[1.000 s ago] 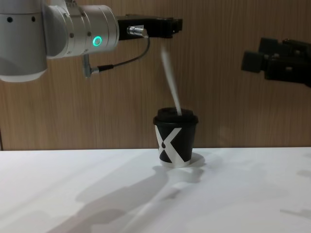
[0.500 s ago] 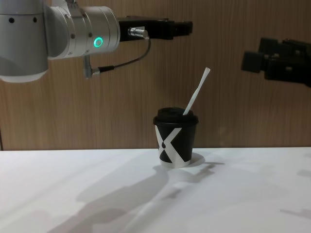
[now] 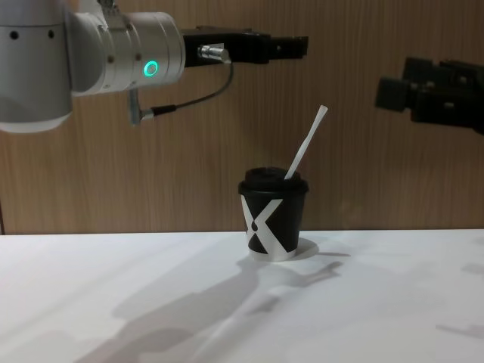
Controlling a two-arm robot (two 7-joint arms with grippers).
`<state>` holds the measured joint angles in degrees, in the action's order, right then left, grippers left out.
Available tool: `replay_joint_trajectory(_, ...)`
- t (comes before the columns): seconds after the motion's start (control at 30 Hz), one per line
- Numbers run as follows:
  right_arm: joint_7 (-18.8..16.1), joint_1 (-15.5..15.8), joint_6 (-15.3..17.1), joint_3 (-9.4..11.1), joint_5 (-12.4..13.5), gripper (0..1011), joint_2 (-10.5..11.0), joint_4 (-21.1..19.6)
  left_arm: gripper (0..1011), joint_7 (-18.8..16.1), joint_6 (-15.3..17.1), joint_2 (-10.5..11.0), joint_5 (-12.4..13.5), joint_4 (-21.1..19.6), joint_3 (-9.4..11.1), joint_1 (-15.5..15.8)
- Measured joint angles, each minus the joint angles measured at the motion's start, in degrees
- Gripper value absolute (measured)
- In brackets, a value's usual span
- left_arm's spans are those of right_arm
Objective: Pick up the straw with one hand, pass it to the other hand, and insert it into the cup.
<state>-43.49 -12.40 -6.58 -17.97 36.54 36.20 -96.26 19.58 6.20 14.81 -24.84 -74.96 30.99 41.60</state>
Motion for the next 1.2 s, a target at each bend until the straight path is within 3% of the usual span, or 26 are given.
replay_joint_trajectory(0.63, 5.33, -2.3, 1.57, -0.35, -0.8, 1001, -1.81, -1.48, 1000, -2.45, -2.3, 3.2, 0.65, -8.35, -2.47, -7.7)
replay_joint_trajectory(1.2, 10.68, -3.2, 2.43, -0.87, -0.91, 1001, -3.94, -3.18, 1000, -3.9, -2.82, 4.09, 0.69, -14.54, -3.77, -13.39)
